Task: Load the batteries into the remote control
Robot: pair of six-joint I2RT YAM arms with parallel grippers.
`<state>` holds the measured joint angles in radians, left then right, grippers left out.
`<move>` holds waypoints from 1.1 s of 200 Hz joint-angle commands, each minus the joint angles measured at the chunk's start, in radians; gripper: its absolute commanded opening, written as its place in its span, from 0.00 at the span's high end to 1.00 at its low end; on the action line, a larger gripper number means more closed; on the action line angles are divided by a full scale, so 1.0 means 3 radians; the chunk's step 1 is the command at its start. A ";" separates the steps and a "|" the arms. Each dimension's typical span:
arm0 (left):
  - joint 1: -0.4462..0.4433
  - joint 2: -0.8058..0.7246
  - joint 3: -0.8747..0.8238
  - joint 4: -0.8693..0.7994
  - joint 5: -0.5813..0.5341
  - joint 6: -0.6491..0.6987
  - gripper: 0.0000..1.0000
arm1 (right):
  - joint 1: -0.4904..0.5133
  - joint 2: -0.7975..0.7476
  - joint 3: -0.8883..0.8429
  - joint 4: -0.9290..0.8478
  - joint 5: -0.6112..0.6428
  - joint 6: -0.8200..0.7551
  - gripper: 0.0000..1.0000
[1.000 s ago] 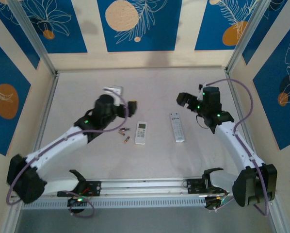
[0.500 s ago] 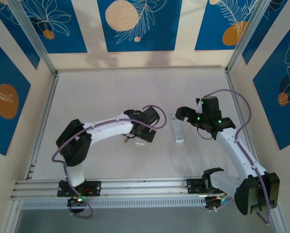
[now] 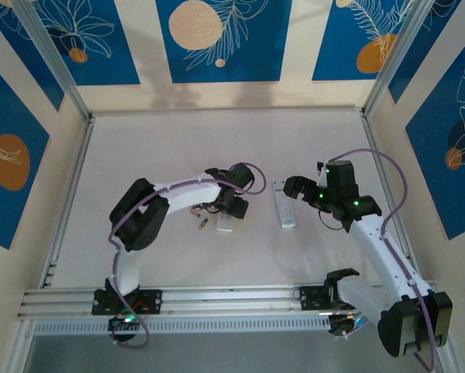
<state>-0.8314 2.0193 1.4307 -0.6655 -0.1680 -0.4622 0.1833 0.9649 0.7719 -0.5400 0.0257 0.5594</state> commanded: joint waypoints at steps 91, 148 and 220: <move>0.0430 -0.0692 -0.0134 0.0801 0.1346 -0.0205 0.46 | 0.0041 -0.0134 0.0496 -0.0041 -0.0912 0.0188 0.01; 0.0777 -0.1502 -0.0232 0.2218 0.2631 -0.1060 0.48 | 0.0314 0.0032 0.0724 0.0847 -0.2195 0.0577 0.01; 0.0774 -0.1377 -0.0442 0.4624 0.3135 -0.2824 0.54 | 0.0545 0.0414 0.0868 0.1900 -0.2607 0.1186 0.01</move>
<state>-0.5938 1.5852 1.3262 0.4099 0.6960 -1.0954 0.3328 1.0607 1.0023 -0.1081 -0.6765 0.8284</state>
